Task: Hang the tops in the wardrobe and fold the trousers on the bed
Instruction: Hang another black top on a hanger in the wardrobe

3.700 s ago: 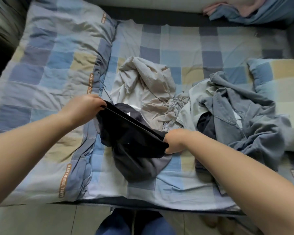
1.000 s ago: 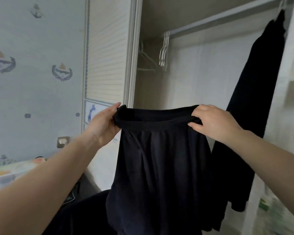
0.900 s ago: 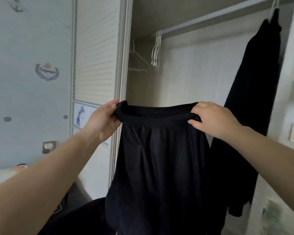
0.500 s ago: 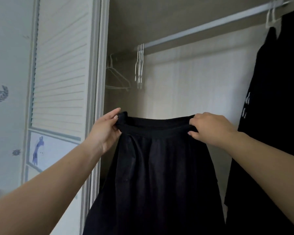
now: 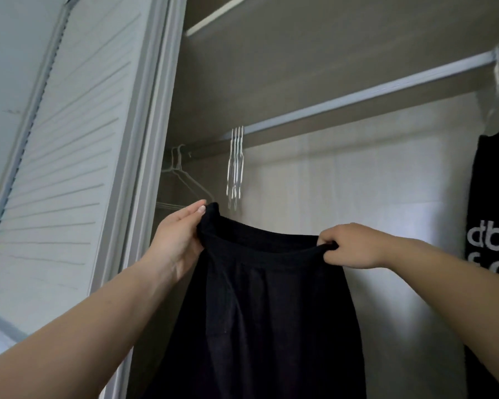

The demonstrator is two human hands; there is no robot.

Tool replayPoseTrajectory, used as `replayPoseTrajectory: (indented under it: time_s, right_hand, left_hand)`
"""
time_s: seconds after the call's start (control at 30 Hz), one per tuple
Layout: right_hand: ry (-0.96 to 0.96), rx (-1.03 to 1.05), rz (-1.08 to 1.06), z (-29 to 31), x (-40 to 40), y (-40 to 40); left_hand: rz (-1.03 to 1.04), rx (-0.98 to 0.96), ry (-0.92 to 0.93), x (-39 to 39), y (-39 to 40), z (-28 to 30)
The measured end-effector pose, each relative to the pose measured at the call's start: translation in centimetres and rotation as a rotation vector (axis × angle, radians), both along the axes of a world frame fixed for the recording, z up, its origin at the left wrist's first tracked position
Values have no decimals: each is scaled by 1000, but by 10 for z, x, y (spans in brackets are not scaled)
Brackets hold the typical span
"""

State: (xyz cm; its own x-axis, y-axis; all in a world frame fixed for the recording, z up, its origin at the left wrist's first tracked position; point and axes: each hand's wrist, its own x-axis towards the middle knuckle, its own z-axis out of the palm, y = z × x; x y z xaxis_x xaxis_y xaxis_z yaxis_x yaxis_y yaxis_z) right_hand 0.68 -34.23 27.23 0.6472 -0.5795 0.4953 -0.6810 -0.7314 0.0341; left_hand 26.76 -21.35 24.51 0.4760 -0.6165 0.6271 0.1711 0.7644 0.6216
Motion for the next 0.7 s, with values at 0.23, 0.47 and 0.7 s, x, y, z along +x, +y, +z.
replayPoseTrajectory:
  time_s: [0.23,0.47,0.7]
  right_hand:
    - [-468,112,231,53,53,-31]
    - [-774,103,400,104,137,-27]
    - [-848,394,438,117,189,-25]
  left_hand:
    - [103,15,-84,21,-37,39]
    - [121,0,-168,35,-60,56]
    - [149,-2,-200,50,-66,62]
